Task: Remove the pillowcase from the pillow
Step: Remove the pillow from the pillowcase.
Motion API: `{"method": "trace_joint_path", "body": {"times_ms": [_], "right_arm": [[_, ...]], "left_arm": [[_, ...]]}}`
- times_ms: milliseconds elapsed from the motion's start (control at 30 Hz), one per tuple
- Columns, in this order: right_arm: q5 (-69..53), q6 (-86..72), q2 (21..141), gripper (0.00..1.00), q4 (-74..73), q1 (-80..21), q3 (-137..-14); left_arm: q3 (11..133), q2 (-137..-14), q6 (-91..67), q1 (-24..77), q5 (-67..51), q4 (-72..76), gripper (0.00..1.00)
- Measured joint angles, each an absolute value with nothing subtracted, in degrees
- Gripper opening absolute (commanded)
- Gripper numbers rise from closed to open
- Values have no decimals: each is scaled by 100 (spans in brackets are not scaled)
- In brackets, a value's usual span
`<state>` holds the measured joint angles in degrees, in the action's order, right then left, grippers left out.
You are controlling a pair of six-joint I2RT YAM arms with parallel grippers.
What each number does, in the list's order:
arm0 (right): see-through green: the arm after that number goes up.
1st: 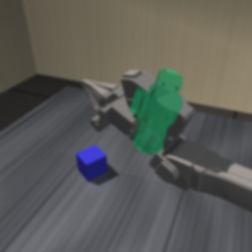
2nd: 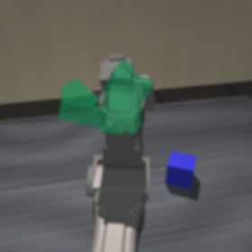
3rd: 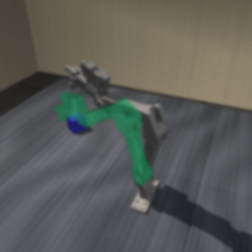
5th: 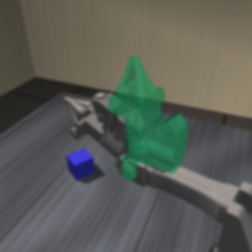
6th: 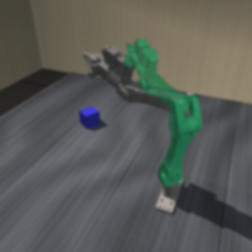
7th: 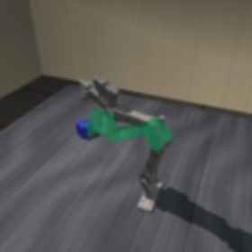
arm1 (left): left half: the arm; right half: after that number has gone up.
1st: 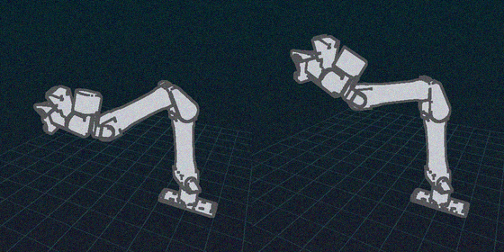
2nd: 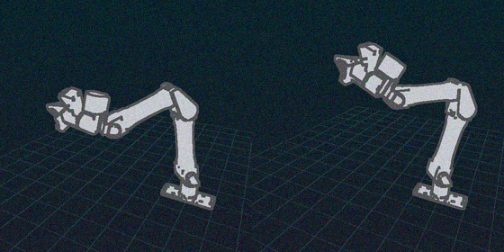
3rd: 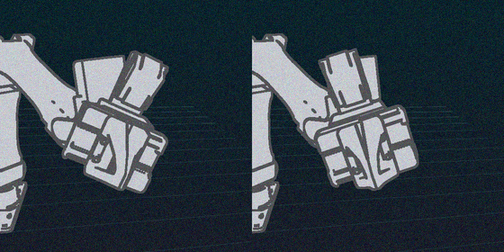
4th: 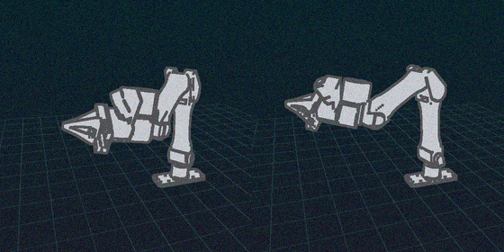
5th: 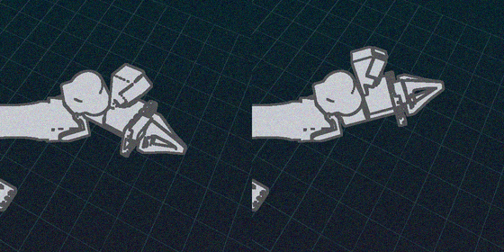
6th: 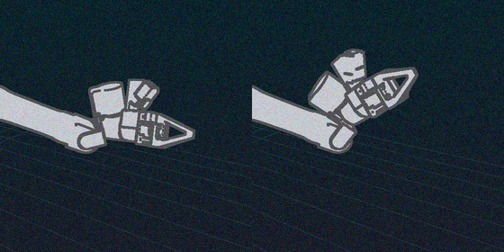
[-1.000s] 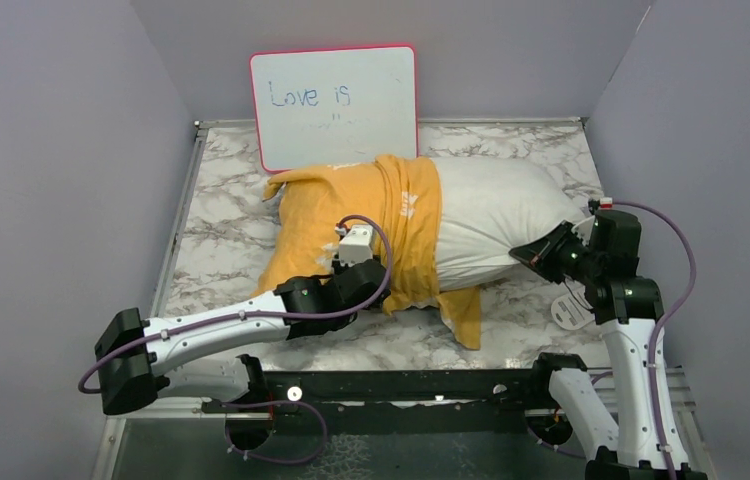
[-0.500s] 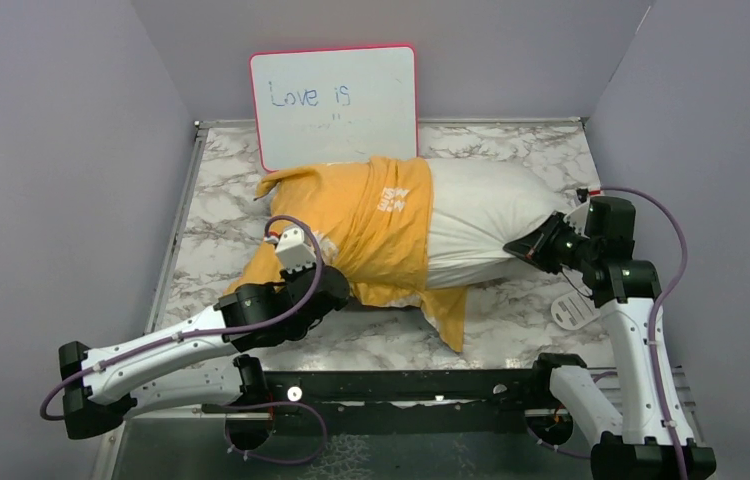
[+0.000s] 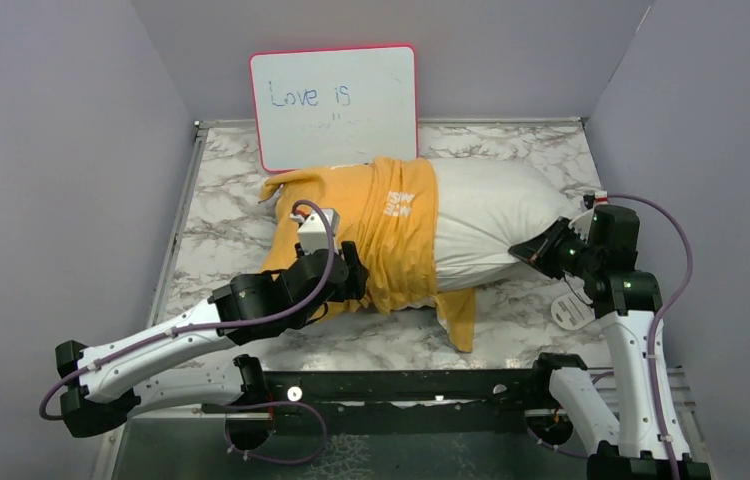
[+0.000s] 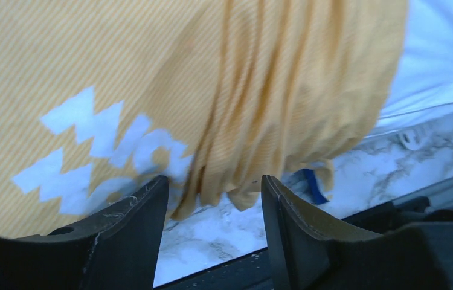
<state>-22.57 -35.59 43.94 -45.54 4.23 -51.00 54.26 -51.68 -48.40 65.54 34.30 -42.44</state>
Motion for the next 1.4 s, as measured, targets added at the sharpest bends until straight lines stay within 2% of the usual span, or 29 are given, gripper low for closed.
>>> {"method": "trace_joint_path", "body": {"times_ms": [233,567,700,833,900,1000,1133,1300,1400], "right_arm": [[-2169,-3553,4392,0,-4609,425,-5089],[-2167,-3559,4392,0,-4611,425,-5085],[-2169,-3559,4392,1,-4617,425,-5085],[-2169,-3568,4346,1,-4628,425,-5085],[-2171,-3599,4287,0,-4641,425,-5085],[-2171,-3612,4215,0,-4654,425,-5085],[-2154,-3601,4213,1,-4659,425,-5085],[-2088,-3433,4248,1,-4635,423,-5087],[-2086,-3282,4383,1,-4633,416,-5118]], "left_arm": [[5874,-5242,-4228,6713,2779,-3345,61],[5588,-6692,-4130,7118,1916,-2368,61],[5245,-7065,-4246,7242,1809,-1868,74],[5068,-7273,-4392,7244,2143,-1341,73],[4943,-7413,-4493,7216,2399,-943,62],[4711,-7577,-4644,7098,2692,-379,38],[4606,-7762,-4762,6820,2974,-145,1],[4506,-7634,-5013,6772,3435,-401,0],[4069,-7133,-5393,6775,3566,-661,0]]}}
